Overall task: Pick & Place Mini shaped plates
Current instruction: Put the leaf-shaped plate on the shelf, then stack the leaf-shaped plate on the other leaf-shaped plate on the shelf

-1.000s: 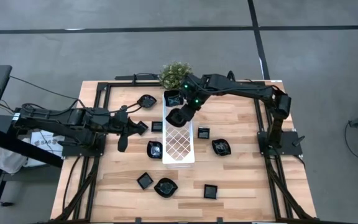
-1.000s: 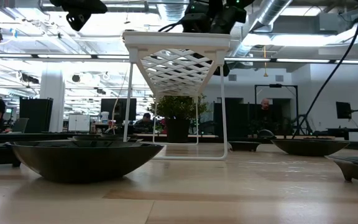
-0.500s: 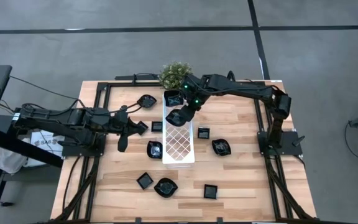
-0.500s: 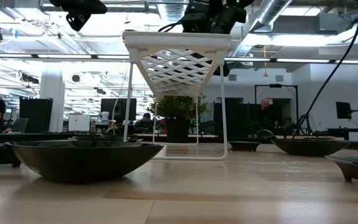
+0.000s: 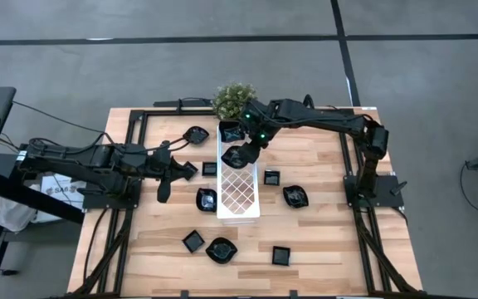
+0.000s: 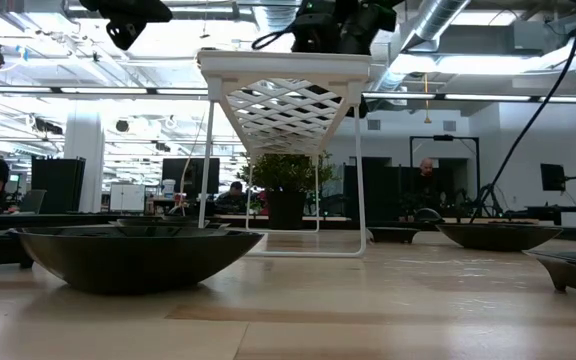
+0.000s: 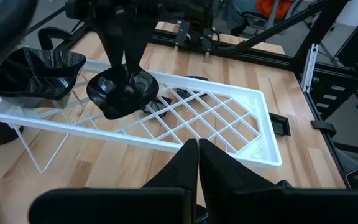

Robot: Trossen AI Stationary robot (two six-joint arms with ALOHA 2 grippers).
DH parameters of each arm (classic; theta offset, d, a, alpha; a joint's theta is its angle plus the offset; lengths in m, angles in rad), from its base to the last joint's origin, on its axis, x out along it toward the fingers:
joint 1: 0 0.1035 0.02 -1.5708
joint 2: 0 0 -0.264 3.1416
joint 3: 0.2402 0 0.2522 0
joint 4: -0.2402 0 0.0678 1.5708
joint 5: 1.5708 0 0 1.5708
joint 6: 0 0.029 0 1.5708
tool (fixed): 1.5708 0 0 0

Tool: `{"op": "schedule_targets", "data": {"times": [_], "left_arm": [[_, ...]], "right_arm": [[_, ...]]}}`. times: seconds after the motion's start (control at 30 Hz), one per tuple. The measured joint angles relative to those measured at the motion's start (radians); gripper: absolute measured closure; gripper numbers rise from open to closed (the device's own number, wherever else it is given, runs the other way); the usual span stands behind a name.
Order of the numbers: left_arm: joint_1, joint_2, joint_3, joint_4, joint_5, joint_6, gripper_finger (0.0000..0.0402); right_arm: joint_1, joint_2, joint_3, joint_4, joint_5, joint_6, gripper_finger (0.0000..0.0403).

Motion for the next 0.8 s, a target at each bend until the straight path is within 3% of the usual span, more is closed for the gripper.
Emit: {"op": "schedule_targets", "data": {"times": [0.23, 0.4, 0.6, 0.8], "left_arm": [[0.0, 0.0, 0.0, 0.0, 0.0, 0.0, 0.0387], [0.0, 0.0, 0.0, 0.0, 0.0, 0.0, 0.0387], [0.024, 0.0, 0.0, -0.034, -0.002, -0.042, 0.0387], [0.207, 0.0, 0.0, -0.2, -0.006, -0.129, 0.0387]], "right_arm": [[0.021, 0.0, 0.094, -0.089, 0.004, -0.055, 0.0198], [0.029, 0.0, 0.154, -0.172, 0.059, -0.085, 0.0191], [0.039, -0.032, 0.199, -0.275, 0.28, -0.11, 0.0203], [0.072, -0.178, 0.196, -0.248, 0.491, -0.11, 0.0211]]}}
